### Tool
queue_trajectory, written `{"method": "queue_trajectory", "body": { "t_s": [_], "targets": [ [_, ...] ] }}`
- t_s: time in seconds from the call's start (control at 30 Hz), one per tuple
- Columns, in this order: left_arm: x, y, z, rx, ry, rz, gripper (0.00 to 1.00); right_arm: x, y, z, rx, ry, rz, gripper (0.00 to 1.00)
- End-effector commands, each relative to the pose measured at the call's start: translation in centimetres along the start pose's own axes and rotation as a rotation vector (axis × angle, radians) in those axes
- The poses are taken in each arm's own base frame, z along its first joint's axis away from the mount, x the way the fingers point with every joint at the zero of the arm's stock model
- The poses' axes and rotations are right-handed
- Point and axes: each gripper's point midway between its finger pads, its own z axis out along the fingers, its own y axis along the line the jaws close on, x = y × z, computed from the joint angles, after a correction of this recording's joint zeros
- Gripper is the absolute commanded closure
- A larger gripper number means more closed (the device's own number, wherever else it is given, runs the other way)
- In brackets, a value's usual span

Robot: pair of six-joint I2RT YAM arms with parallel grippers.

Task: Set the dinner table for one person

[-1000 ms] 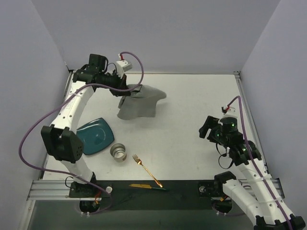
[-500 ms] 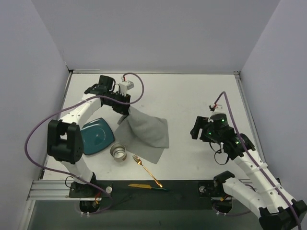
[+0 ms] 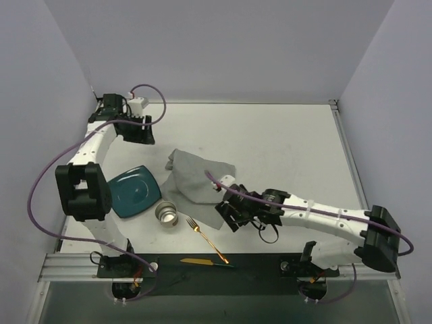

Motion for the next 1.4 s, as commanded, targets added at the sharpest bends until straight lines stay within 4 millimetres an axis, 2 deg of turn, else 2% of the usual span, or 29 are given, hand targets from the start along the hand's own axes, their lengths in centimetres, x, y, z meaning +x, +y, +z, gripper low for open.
{"method": "queue_trajectory", "body": {
  "t_s": [0.0, 0.13, 0.17, 0.23, 0.27, 0.3, 0.4, 0.47, 0.6, 0.63, 0.67, 0.73, 0.77, 0.8, 0.9, 1.0, 1.07, 1.13, 1.17, 1.2, 1.23, 1.27, 1.3, 1.33, 1.37],
  "targets": [
    [0.9, 3.4, -5.6, -0.107, -0.072, -0.016, 0.31, -2.0, 2.7, 1.7, -0.055, 0.007, -0.255, 0.39],
    [3.2, 3.7, -8.2, -0.114, -0.091, -0.012, 0.31, -2.2, 5.5, 3.5, -0.191, 0.050, -0.395, 0.43],
    [3.9, 3.3, -8.9, -0.116, -0.094, 0.000, 0.31, -1.7, 5.7, 4.5, -0.198, 0.089, -0.415, 0.43],
    [4.2, 2.9, -10.2, -0.127, -0.121, 0.019, 0.31, -1.9, 6.0, 5.1, -0.216, 0.102, -0.460, 0.45],
    [5.1, 2.7, -10.1, -0.121, -0.108, 0.021, 0.31, -1.2, 6.4, 5.8, -0.239, 0.137, -0.472, 0.46],
    [5.3, 2.6, -10.3, -0.121, -0.112, 0.027, 0.31, -1.4, 6.4, 6.1, -0.249, 0.138, -0.485, 0.47],
    [5.7, 2.1, -10.8, -0.117, -0.131, 0.039, 0.30, -0.5, 6.6, 7.4, -0.257, 0.189, -0.500, 0.48],
    [5.6, 2.3, -10.9, -0.131, -0.148, 0.036, 0.30, 0.6, 6.4, 8.6, -0.243, 0.241, -0.501, 0.48],
    [5.1, 2.5, -10.7, -0.128, -0.140, 0.013, 0.30, 1.5, 6.3, 9.7, -0.224, 0.284, -0.492, 0.51],
    [5.2, 2.5, -10.6, -0.121, -0.129, 0.005, 0.30, 1.7, 6.1, 10.0, -0.212, 0.294, -0.489, 0.55],
    [5.2, 2.4, -10.6, -0.117, -0.125, 0.005, 0.30, 1.7, 6.0, 10.1, -0.206, 0.297, -0.488, 0.65],
    [5.0, 2.5, -10.7, -0.119, -0.129, 0.005, 0.30, 1.8, 5.8, 10.2, -0.205, 0.302, -0.473, 0.78],
    [5.0, 2.4, -10.8, -0.120, -0.132, 0.008, 0.30, 1.7, 5.7, 10.1, -0.203, 0.301, -0.467, 0.91],
    [5.0, 2.4, -10.8, -0.123, -0.134, 0.008, 0.30, 1.5, 5.5, 10.0, -0.197, 0.297, -0.466, 0.98],
    [4.7, 2.1, -11.1, -0.112, -0.147, 0.025, 0.30, 0.0, 5.0, 8.9, -0.174, 0.252, -0.429, 1.00],
    [4.2, -0.3, -11.4, 0.011, -0.173, 0.055, 0.29, -5.0, 4.1, 5.8, -0.150, 0.116, -0.336, 1.00],
    [3.6, -3.5, -11.5, 0.149, -0.193, 0.098, 0.28, -9.1, 2.9, 2.1, -0.155, -0.005, -0.257, 1.00],
    [3.0, -6.2, -11.2, 0.216, -0.190, 0.160, 0.28, -14.7, 2.2, -3.1, -0.169, -0.189, -0.191, 1.00],
    [2.7, -7.3, -11.2, 0.237, -0.196, 0.188, 0.28, -16.5, 1.6, -5.0, -0.160, -0.253, -0.171, 1.00],
    [1.9, -8.0, -11.5, 0.245, -0.212, 0.220, 0.26, -19.4, 0.7, -7.9, -0.149, -0.354, -0.141, 1.00],
    [1.4, -9.9, -11.5, 0.275, -0.224, 0.276, 0.15, -20.8, -0.1, -10.4, -0.137, -0.425, -0.123, 1.00],
    [0.9, -11.4, -11.6, 0.301, -0.235, 0.317, 0.04, -21.9, -1.0, -11.9, -0.102, -0.473, -0.104, 1.00],
    [0.0, -12.8, -12.2, 0.322, -0.260, 0.352, 0.03, -23.5, -2.4, -14.0, -0.053, -0.541, -0.074, 1.00],
    [-0.7, -14.3, -12.7, 0.350, -0.282, 0.374, 0.03, -24.0, -3.3, -15.4, -0.020, -0.583, -0.034, 1.00],
    [-0.9, -16.8, -13.1, 0.410, -0.290, 0.418, 0.03, -24.4, -4.2, -16.3, 0.008, -0.610, -0.006, 1.00]
  ]
}}
